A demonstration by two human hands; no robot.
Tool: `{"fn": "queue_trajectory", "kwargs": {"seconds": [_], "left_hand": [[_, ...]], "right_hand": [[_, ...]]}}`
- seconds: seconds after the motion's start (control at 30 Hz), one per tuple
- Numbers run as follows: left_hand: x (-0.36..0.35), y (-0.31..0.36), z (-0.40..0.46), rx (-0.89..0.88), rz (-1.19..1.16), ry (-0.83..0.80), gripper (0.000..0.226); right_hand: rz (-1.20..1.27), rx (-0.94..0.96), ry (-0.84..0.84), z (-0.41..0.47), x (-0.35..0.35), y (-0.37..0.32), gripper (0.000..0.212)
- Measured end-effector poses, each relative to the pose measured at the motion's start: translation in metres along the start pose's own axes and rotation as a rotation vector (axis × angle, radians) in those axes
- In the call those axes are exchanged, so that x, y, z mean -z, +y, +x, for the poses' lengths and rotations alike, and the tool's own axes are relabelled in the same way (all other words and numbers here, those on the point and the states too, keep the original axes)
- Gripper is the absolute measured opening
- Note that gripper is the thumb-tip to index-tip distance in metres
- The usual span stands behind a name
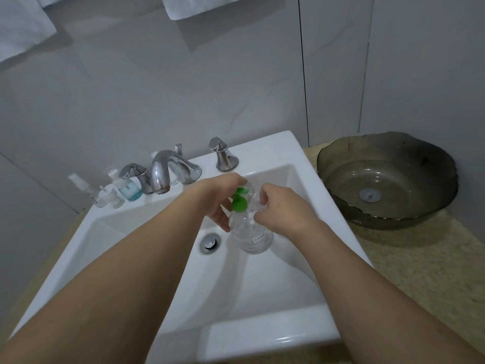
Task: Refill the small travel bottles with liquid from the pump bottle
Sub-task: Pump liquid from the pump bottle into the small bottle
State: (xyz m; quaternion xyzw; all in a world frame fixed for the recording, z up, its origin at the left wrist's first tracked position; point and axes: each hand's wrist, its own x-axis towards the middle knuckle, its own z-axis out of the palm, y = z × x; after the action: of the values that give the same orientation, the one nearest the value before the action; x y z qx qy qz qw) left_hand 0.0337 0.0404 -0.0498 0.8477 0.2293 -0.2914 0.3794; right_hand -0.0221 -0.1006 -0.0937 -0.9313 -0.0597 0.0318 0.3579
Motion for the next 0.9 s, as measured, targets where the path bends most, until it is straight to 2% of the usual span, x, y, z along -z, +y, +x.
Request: {"fn": "queue_trajectory", "kwargs": {"seconds": [0.13, 0.3, 0.47, 0.63, 0.9], "left_hand": [[0.013, 0.005, -0.008, 0.057, -0.144, -0.128, 0.061], [0.007, 0.009, 0.005, 0.106, -0.074, -0.082, 0.072], [-0.004, 0.009, 0.013, 0.032, 0.02, 0.051, 0.05], [-0.016, 0.002, 0.019, -0.063, 0.059, 0.143, 0.043], [-0.008, 0.0, 0.022, -0.118, 0.167, 0.056, 0.047]], "right_hand": [[-0.027, 0.063, 0.081, 0.001, 0.0, 0.001, 0.02], [-0.063, 0.114, 0.098, 0.002, -0.001, 0.002, 0.019], [-0.069, 0.091, 0.081, 0.003, -0.001, 0.003, 0.02], [-0.061, 0.032, -0.012, 0.001, -0.001, 0.001, 0.017], [0.01, 0.009, -0.085, -0.001, -0.001, -0.005, 0.021]]}}
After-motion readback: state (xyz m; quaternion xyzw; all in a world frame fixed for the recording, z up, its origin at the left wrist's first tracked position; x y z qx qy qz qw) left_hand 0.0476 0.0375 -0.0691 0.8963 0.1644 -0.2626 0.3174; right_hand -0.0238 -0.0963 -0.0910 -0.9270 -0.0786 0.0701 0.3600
